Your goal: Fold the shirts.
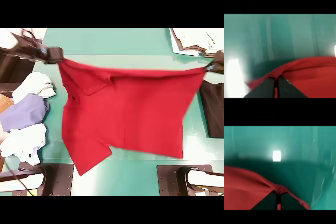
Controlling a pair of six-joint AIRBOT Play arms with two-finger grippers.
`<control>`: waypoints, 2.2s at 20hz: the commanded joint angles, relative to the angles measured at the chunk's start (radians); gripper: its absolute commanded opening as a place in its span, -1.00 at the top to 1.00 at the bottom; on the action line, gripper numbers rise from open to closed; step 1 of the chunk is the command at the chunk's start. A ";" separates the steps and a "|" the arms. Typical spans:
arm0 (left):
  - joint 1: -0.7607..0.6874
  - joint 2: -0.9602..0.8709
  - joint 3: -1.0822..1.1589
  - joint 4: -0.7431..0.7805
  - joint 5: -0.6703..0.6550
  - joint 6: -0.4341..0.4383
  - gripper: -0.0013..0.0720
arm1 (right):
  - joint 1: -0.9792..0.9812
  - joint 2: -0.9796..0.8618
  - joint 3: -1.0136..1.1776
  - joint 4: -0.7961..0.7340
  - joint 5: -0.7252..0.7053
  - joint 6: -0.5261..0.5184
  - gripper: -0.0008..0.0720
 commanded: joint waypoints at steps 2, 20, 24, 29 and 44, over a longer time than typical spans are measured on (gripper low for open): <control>0.001 -0.167 0.000 -0.011 0.122 0.079 0.90 | 0.054 -0.248 0.105 0.011 -0.094 -0.001 0.92; 0.065 -0.166 -0.220 -0.054 -0.166 0.122 -0.36 | 0.079 -0.114 -0.326 -0.021 -0.132 -0.082 0.02; 0.065 -0.041 -0.242 -0.011 -0.227 0.121 -0.22 | 0.071 -0.023 -0.356 -0.037 -0.065 -0.083 0.02; 0.065 0.275 -0.618 0.011 -0.244 0.062 -0.22 | 0.071 0.216 -0.546 -0.023 -0.067 -0.083 0.02; 0.065 0.602 -1.254 -0.381 0.031 -0.002 -0.21 | 0.071 0.377 -0.659 -0.021 -0.093 -0.082 0.02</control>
